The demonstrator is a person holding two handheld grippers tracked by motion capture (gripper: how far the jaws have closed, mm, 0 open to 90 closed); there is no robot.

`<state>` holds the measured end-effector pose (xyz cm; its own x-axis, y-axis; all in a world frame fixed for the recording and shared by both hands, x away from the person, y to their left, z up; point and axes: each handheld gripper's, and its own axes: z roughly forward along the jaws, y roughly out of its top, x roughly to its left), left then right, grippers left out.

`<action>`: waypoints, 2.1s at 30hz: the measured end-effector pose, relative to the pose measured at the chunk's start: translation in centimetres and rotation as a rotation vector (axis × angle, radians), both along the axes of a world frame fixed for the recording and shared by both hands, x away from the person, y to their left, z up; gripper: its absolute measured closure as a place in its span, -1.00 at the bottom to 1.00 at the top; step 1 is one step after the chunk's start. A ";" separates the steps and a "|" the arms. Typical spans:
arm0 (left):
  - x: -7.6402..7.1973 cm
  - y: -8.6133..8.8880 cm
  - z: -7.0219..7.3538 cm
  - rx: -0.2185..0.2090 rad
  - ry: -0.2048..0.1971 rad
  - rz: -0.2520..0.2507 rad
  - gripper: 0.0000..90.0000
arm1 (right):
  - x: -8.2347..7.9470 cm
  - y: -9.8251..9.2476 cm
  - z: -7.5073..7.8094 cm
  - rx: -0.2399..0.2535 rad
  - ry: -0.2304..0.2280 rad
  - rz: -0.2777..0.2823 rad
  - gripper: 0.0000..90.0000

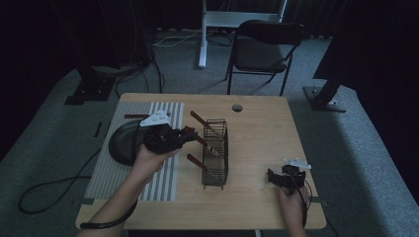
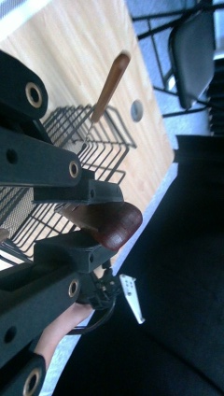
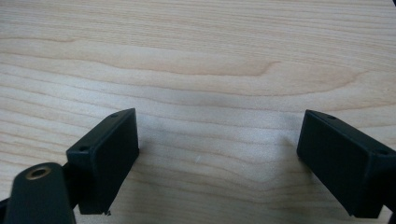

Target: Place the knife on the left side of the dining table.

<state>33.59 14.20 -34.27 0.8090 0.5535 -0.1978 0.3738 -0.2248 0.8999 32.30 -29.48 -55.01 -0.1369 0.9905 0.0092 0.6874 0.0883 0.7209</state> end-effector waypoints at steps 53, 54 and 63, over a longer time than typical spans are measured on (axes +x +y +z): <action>-3.9 14.3 -6.8 0.035 0.120 0.166 0.70 | 0.0 0.0 0.0 0.000 0.000 -0.002 -0.74; -4.1 14.5 -7.2 0.047 0.121 0.171 0.70 | 0.0 0.0 0.0 0.000 0.000 -0.003 -0.74; -4.1 15.0 -8.6 0.024 0.164 0.159 0.70 | 0.0 0.1 0.0 0.001 0.002 -0.007 -0.74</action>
